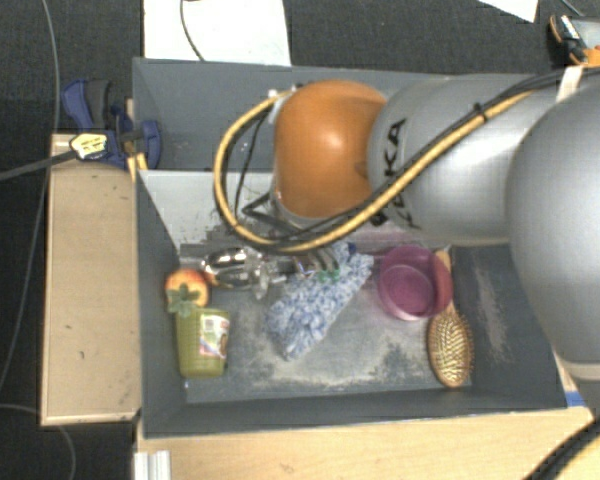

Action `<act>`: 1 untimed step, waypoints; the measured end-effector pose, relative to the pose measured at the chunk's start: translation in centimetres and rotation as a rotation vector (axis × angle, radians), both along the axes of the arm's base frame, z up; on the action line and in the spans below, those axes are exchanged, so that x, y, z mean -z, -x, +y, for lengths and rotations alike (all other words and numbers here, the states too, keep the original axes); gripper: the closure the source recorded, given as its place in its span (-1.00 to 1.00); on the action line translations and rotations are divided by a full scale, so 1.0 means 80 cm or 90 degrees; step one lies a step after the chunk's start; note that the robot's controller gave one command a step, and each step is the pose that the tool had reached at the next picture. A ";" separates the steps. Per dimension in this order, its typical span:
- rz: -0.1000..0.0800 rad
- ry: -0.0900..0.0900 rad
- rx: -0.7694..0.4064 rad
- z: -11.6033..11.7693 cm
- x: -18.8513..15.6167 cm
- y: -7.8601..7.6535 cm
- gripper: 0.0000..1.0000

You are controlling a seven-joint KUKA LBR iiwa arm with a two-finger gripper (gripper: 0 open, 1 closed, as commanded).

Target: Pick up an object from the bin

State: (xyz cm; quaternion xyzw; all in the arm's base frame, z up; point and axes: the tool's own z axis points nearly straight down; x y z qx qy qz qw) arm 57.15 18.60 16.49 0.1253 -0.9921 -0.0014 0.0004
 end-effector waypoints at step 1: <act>0.005 0.000 0.000 0.012 0.122 0.003 1.00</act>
Offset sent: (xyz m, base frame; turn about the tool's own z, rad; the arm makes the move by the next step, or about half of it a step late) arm 0.0058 0.0096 0.0191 0.0102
